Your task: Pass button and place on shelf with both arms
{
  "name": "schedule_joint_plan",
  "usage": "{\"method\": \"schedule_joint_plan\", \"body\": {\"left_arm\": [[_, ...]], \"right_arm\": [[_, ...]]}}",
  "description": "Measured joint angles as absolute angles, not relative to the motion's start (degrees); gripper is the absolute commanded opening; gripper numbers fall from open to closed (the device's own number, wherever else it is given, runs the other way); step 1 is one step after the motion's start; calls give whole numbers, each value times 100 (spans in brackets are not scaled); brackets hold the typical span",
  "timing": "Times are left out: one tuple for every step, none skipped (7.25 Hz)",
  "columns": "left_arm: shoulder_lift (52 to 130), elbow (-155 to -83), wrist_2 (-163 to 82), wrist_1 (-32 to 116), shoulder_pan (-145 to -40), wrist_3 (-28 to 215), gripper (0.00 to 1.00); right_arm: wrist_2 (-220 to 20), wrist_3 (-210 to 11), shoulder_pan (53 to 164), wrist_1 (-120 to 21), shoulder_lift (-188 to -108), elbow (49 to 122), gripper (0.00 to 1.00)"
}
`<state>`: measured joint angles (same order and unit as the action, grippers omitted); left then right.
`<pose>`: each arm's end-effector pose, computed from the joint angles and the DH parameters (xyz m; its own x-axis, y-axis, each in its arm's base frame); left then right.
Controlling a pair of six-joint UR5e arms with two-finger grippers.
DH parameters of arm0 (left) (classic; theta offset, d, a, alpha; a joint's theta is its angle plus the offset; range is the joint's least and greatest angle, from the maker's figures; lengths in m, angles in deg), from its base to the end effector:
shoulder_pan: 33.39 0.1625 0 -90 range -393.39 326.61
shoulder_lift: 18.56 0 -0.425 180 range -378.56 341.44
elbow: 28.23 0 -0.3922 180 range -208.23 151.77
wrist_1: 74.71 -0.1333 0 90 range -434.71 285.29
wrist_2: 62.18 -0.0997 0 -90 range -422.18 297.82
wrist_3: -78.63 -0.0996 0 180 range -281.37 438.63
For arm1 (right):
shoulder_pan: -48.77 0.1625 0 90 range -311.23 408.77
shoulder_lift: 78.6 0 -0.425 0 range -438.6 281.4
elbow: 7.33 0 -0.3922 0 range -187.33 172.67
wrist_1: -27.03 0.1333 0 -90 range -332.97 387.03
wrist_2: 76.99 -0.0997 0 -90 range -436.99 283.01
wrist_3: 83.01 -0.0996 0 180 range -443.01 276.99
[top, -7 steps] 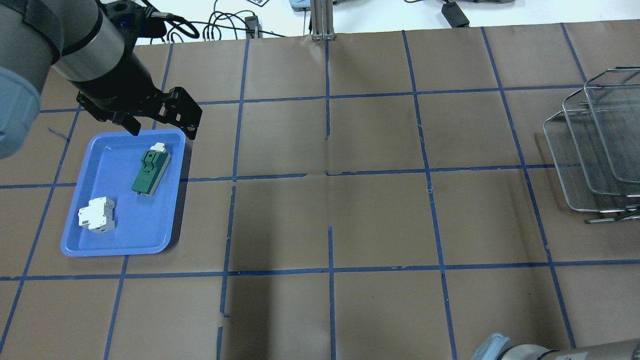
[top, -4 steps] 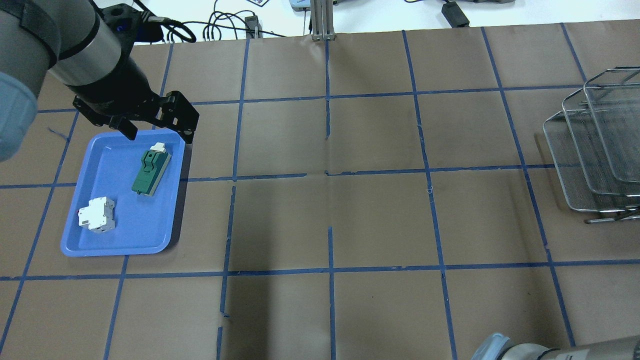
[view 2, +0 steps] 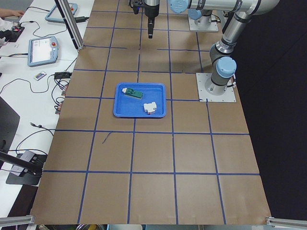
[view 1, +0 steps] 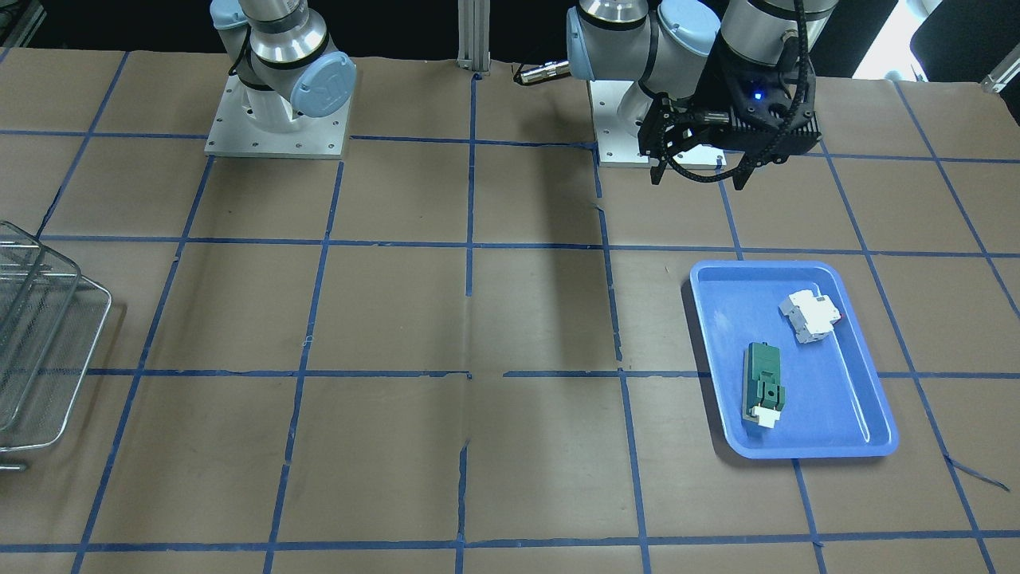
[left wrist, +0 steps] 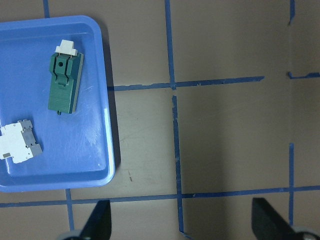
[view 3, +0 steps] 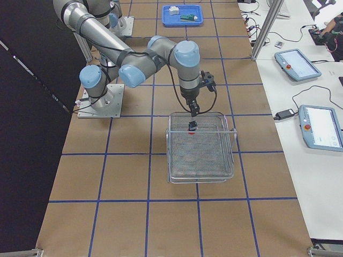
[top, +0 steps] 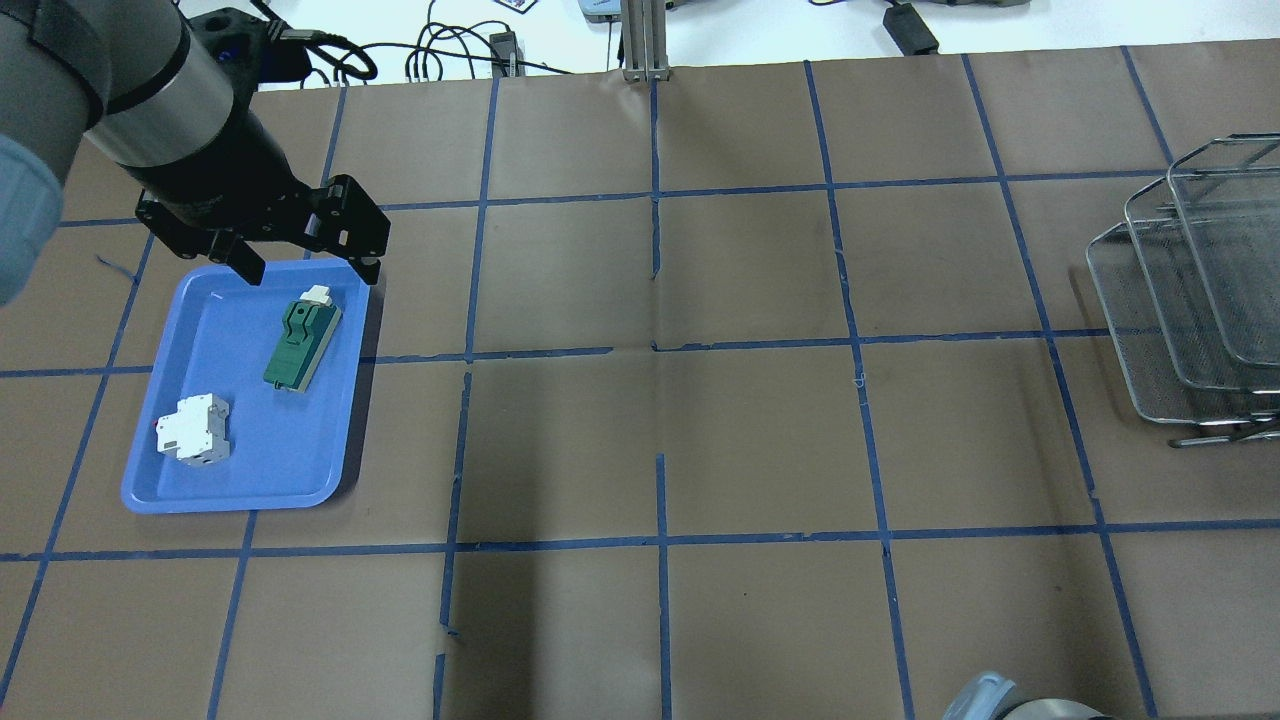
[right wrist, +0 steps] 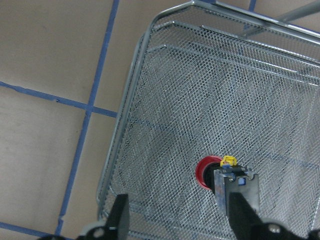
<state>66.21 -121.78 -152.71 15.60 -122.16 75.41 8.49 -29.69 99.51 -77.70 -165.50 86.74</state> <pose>-0.1226 -0.4581 0.5000 -0.9993 0.0345 -0.0106 0.0347 0.9991 -0.0234 -0.2223 -0.4951 0.4526 -0.9681 -0.2435 0.0588 -0.2496 0.9580 -0.1412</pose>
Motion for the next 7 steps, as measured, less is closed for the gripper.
{"method": "schedule_joint_plan", "body": {"left_arm": [[6605, -12212, -15270, 1567, -12213, 7526, 100], [6604, -12215, -15266, 1569, -12214, 7517, 100], [6603, -12217, -15261, 1564, -12215, 7509, 100], [6603, -12220, -15257, 1559, -12216, 7500, 100], [6605, -12218, -15248, 1554, -12215, 7496, 100], [6612, -12208, -15240, 1550, -12211, 7495, 100], [6624, -12191, -15237, 1548, -12208, 7494, 100]], "right_arm": [[897, -3553, 10344, -7532, -16723, 8583, 76], [952, -4273, 10780, -7181, -16874, 8452, 76], [1024, -5017, 11320, -6839, -16969, 8286, 76], [1065, -5744, 11856, -6593, -17007, 8125, 77], [1074, -6558, 12340, -6446, -17013, 7998, 77], [1134, -7370, 12842, -6387, -16995, 7908, 78], [1328, -8059, 13298, -6366, -16963, 7856, 78]]}}
